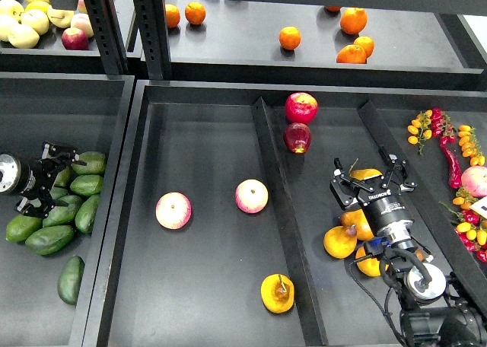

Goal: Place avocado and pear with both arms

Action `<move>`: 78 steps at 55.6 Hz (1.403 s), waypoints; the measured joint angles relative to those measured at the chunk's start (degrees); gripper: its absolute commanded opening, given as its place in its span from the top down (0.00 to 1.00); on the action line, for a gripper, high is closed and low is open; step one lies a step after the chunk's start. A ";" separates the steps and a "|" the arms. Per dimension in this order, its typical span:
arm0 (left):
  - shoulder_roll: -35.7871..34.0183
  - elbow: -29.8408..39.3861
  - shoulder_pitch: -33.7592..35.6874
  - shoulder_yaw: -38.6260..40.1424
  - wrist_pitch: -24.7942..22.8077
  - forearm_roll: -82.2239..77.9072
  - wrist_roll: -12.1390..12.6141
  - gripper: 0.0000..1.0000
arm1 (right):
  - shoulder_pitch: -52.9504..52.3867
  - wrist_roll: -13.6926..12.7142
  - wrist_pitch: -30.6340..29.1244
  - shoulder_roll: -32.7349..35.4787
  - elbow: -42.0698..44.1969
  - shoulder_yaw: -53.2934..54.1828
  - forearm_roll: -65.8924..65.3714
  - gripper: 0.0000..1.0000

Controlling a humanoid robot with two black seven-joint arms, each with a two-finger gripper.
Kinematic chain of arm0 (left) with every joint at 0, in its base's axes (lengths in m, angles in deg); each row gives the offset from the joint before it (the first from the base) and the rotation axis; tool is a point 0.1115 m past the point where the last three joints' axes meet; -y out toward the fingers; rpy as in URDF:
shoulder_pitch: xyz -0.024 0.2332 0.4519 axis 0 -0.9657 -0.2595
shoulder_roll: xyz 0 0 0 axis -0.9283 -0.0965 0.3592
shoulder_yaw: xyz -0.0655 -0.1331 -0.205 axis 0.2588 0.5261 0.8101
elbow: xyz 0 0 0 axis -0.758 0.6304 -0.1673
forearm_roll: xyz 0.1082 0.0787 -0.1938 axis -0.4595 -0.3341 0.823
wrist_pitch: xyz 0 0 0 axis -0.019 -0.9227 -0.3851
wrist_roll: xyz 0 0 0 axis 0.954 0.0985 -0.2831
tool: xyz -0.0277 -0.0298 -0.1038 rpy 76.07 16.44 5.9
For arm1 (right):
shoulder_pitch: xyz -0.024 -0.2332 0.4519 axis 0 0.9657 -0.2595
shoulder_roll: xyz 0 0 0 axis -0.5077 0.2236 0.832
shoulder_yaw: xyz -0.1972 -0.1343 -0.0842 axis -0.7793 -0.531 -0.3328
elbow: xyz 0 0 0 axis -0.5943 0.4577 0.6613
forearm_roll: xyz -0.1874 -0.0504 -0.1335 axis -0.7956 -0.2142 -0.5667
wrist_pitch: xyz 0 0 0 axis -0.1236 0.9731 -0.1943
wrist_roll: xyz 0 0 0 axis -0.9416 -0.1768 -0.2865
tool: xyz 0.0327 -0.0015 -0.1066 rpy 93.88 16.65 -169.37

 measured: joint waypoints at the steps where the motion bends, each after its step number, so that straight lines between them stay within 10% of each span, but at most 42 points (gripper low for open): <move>1: 0.61 0.37 -0.55 1.75 0.00 0.03 0.00 0.00 | 0.00 0.01 0.00 0.00 0.00 -0.04 0.00 0.00; 32: 17.51 10.82 -8.27 34.23 0.00 0.16 -0.37 0.00 | -0.40 0.09 0.00 0.00 -0.52 -0.54 0.00 0.00; 78: 24.75 28.68 -23.47 42.27 5.23 1.87 -21.00 0.00 | -1.26 0.86 0.00 0.00 -2.48 -0.25 0.00 0.00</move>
